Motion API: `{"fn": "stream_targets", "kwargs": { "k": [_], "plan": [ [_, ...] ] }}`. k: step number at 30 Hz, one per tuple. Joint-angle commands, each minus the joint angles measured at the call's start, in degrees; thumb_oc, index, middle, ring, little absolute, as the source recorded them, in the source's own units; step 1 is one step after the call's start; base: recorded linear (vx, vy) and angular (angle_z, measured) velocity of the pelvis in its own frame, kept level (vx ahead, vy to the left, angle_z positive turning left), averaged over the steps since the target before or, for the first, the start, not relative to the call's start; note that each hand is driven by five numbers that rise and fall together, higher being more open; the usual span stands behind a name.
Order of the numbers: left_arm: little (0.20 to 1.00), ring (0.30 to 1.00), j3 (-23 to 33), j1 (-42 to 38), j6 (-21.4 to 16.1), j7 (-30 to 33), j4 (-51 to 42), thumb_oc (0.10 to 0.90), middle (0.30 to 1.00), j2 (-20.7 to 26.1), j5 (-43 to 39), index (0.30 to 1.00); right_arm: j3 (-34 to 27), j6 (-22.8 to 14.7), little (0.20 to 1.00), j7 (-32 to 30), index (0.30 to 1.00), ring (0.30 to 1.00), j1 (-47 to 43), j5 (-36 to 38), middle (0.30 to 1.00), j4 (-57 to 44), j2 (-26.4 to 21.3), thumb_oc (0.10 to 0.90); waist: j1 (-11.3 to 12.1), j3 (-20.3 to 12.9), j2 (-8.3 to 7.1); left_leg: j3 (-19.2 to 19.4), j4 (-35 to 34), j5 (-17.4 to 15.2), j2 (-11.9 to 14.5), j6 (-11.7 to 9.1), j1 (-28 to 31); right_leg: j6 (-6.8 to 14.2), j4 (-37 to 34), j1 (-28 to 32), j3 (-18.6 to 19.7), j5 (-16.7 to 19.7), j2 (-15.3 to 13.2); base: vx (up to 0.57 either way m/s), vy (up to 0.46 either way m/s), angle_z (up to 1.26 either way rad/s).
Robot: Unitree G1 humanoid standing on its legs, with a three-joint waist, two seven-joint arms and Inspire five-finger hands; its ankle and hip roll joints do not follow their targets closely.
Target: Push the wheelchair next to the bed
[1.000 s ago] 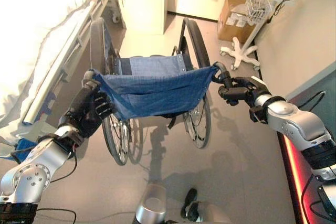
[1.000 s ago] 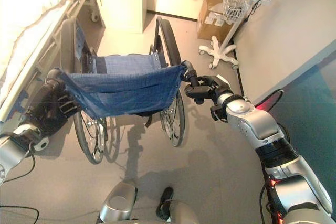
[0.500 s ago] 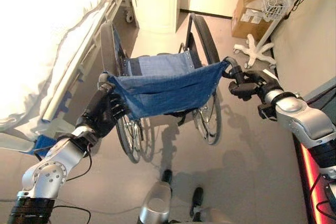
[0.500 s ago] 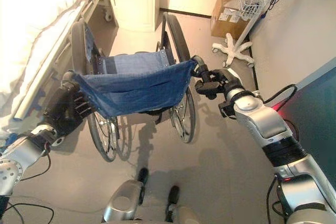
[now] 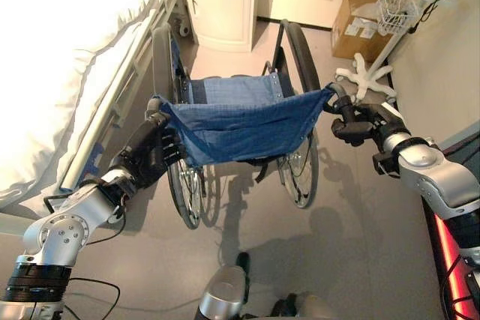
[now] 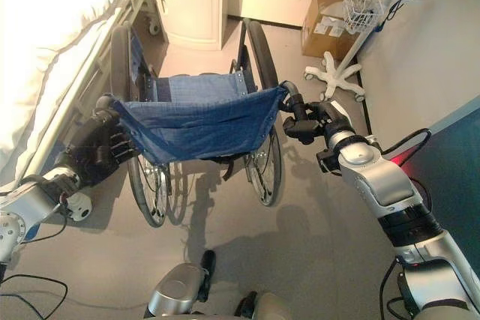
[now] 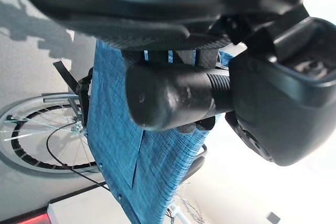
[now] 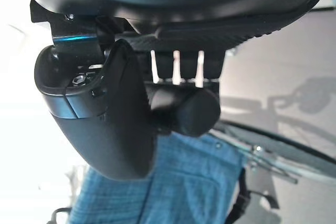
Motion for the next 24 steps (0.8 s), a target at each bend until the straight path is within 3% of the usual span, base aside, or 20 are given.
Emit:
{"fn": "stream_targets", "kwargs": {
  "k": [1,3,5,9,15,20,22,24],
  "plan": [
    [0.3,0.3,2.3,-7.9,-10.4,-0.9,2.0,0.4,0.3,1.6,-4.7,0.3,-2.5,-10.9,0.3,4.2,0.3,0.3,-0.5,-2.1,0.3,-6.5,-3.6,0.4,-6.3,-8.9,0.47,-6.8,0.7,5.0,-3.1,-5.9,-7.7,-3.4,-12.4,5.1,0.1,8.4,4.2,0.09,-0.008,0.14],
    [0.3,0.3,1.8,-8.2,-11.3,0.4,1.3,0.4,0.3,1.0,-5.1,0.3,-2.4,-10.5,0.3,4.2,0.3,0.3,-1.5,-1.8,0.3,-6.2,-4.5,0.4,-7.2,-8.3,0.5,-7.5,1.2,4.3,-3.1,-6.2,-7.5,-3.0,-15.9,4.1,1.5,10.9,3.4,0.06,0.002,0.32],
    [0.3,0.3,0.2,-9.2,-12.6,1.4,0.5,0.4,0.3,-0.2,-4.5,0.3,-2.2,-10.1,0.3,3.2,0.3,0.3,-2.3,-1.0,0.3,-6.0,-5.5,0.4,-9.2,-7.6,0.47,-9.1,1.5,2.9,-3.3,-6.3,-6.5,-1.9,-21.3,1.8,5.8,15.7,2.4,0.1,-0.041,0.37],
    [0.3,0.3,-0.9,-10.5,-12.2,3.7,-1.4,0.4,0.3,-0.3,-4.2,0.3,-3.7,-9.6,0.3,3.3,0.3,0.3,-0.7,-0.9,0.3,-7.0,-5.5,0.4,-11.8,-7.2,0.49,-10.8,-0.1,1.8,-2.6,-5.8,-3.4,-0.4,-22.6,-0.7,11.1,19.4,2.3,0.19,-0.115,0.48],
    [0.3,0.3,-0.6,-10.6,-10.3,4.8,-1.6,0.4,0.3,-0.4,-3.4,0.3,-4.5,-8.6,0.3,4.4,0.3,0.3,-0.3,-0.5,0.3,-7.4,-5.0,0.4,-11.7,-7.6,-0.65,-12.6,0.1,0.4,-2.4,-5.6,-1.6,-0.5,-24.2,0.1,11.7,19.9,3.2,0.26,-0.186,0.28],
    [0.3,0.3,-0.6,-10.9,-12.6,5.0,-1.5,0.4,0.3,0.6,-3.6,0.3,-3.0,-9.8,0.3,3.4,0.3,0.3,-3.1,0.0,0.3,-8.1,-4.5,0.4,-11.7,-5.5,-1.77,-12.0,3.2,-1.8,-0.5,-6.3,-2.1,0.1,-24.6,-2.7,11.0,22.0,2.0,0.15,-0.302,0.13],
    [0.3,0.3,0.7,-9.9,-13.5,3.9,-1.3,0.4,0.3,0.1,-0.4,0.3,-1.8,-9.7,0.3,3.6,0.3,0.3,-5.7,0.4,0.3,-8.2,-3.9,0.4,-11.2,-4.5,-2.79,-12.0,12.1,-3.2,0.7,-6.4,-3.6,-1.4,-21.9,-3.9,8.7,20.3,2.7,0.2,-0.306,0.0],
    [0.3,0.3,1.8,-8.1,-13.9,3.5,-2.3,0.4,0.3,-0.2,-0.7,0.3,-1.8,-8.7,0.3,3.4,0.3,0.3,-6.0,1.5,0.3,-9.0,-4.8,0.4,-11.1,-4.5,-2.78,-12.1,18.2,-0.8,0.8,-6.7,-4.8,-3.0,-20.1,-3.9,7.4,18.9,3.7,0.28,-0.185,-0.01]
  ]
}}
